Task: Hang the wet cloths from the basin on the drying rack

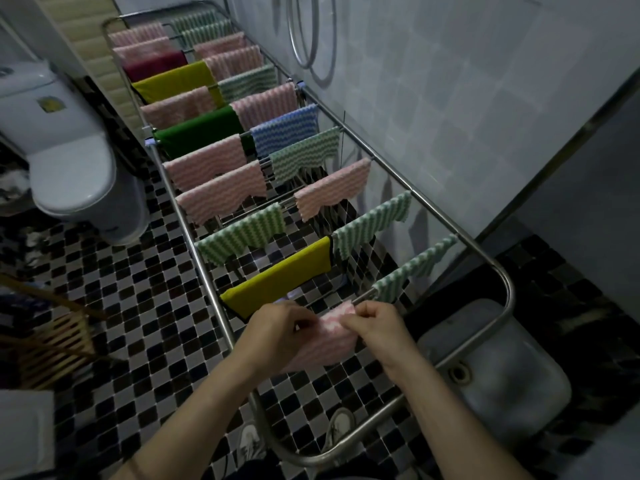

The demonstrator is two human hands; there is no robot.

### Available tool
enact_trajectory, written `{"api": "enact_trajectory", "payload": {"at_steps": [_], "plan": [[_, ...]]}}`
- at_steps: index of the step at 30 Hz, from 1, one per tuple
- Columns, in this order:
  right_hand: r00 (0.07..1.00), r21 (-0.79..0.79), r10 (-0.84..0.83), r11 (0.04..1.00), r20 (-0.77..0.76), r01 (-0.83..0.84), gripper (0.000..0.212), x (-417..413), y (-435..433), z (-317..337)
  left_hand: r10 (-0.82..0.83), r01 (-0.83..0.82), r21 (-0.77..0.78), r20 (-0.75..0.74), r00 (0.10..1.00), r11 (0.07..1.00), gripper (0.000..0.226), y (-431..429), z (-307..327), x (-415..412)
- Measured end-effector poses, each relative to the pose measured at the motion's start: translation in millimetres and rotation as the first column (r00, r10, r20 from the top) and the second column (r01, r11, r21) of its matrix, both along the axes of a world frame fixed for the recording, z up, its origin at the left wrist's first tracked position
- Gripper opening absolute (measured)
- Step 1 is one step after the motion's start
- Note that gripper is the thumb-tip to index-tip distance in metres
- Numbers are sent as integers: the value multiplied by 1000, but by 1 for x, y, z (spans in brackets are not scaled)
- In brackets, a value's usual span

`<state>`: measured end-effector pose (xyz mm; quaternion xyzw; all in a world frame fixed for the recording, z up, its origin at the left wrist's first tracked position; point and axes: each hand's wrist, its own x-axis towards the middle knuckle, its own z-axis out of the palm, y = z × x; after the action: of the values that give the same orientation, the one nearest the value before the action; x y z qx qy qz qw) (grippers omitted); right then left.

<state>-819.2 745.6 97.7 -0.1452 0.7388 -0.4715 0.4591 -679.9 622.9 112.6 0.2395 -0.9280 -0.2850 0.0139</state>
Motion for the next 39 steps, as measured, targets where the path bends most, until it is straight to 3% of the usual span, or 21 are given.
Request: {"api": "enact_trajectory", "payload": {"at_steps": [4,6,9,14,16,22,35,39], "plan": [[991,-69,-69,995,114,77,10,-3,-1,-1,4,-4,-5,0,1000,1000,21,0,-1,2],[985,-95,-154,982,82,161,11,-2,-1,-2,7,-7,3,5,1000,1000,22,0,-2,4],[972,-110,-212,973,-104,201,11,2,0,-2,8,-8,5,4,1000,1000,21,0,-2,5],[843,-36,-79,997,-532,70,8,6,1,-1,8,-6,-35,39,999,999,22,-2,1,12],[779,-21,-16,1000,-626,4,1,6,2,-2,8,-3,-60,79,997,998,23,-3,2,20],[552,39,89,994,-829,-101,18,4,1,-9,-17,34,-117,142,990,993,24,-6,4,37],[390,258,301,953,-870,-160,25,1,0,-3,-27,29,-11,151,988,1000,29,-8,3,47],[402,313,344,939,-849,-143,31,5,-2,-1,-3,1,24,107,994,1000,27,-12,5,55]]}}
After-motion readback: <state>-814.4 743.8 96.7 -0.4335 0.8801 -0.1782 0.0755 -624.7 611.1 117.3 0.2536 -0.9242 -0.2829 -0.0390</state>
